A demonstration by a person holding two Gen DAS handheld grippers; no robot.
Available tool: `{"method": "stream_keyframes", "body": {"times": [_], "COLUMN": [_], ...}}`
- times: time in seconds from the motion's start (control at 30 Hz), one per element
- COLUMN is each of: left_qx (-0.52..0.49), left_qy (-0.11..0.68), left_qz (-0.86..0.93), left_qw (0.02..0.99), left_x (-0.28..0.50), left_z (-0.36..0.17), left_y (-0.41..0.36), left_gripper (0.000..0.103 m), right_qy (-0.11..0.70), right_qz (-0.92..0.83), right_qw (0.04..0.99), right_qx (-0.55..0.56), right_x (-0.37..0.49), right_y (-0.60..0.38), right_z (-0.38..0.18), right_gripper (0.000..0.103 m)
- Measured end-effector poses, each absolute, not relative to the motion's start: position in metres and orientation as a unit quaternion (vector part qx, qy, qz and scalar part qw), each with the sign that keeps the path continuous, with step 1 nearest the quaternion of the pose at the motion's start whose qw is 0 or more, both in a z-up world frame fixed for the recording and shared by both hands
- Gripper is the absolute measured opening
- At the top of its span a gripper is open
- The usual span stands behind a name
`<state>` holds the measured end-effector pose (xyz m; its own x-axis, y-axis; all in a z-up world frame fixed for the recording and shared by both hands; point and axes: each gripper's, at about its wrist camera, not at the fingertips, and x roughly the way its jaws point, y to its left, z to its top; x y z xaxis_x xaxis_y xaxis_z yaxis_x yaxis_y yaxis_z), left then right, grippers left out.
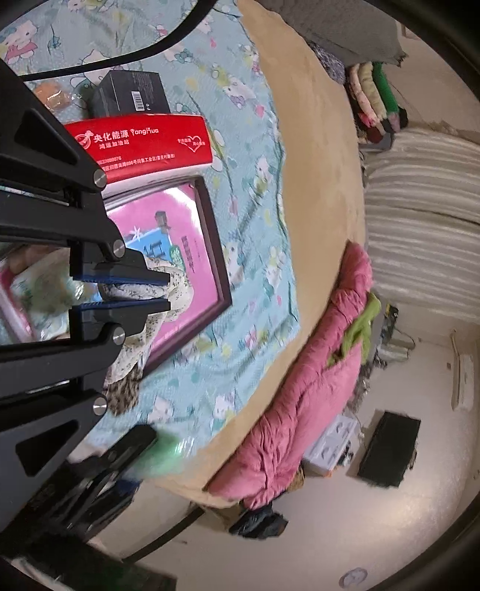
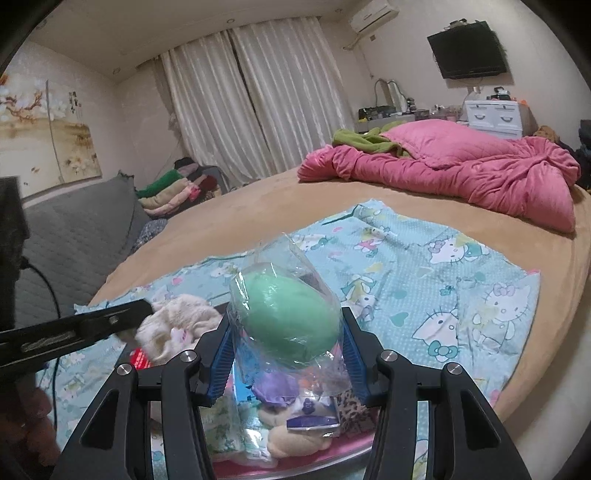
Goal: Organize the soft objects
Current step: 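Carry the scrunchie over the book with the left tool while the right tool carries the ball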
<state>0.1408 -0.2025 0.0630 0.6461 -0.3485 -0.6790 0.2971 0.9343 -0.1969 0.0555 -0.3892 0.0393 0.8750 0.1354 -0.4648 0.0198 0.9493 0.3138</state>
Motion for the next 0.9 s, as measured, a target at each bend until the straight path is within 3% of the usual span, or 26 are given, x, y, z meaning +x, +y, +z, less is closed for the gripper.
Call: {"method": "stream_keyframes", "body": {"times": [0.4, 0.9], "left_qx": [-0.023, -0.006], "left_qy": [0.432, 0.445], "left_qz": [-0.137, -0.134], "left_qw": [0.891, 0.885], "left_x": [0.174, 0.172], "left_z": [0.003, -0.019], "left_y": [-0.196, -0.191], "left_gripper": [0.007, 0.008], "right_qy": [0.289, 0.345], "right_qz": [0.06, 0.1], "right_qw": [0.947, 0.931], "right_qx": [0.126, 0.07], "right_x": [0.072, 0.098], "right_y": [-0.368, -0.334], "right_z": [0.018, -0.017], "right_gripper": [0.054, 0.054]}}
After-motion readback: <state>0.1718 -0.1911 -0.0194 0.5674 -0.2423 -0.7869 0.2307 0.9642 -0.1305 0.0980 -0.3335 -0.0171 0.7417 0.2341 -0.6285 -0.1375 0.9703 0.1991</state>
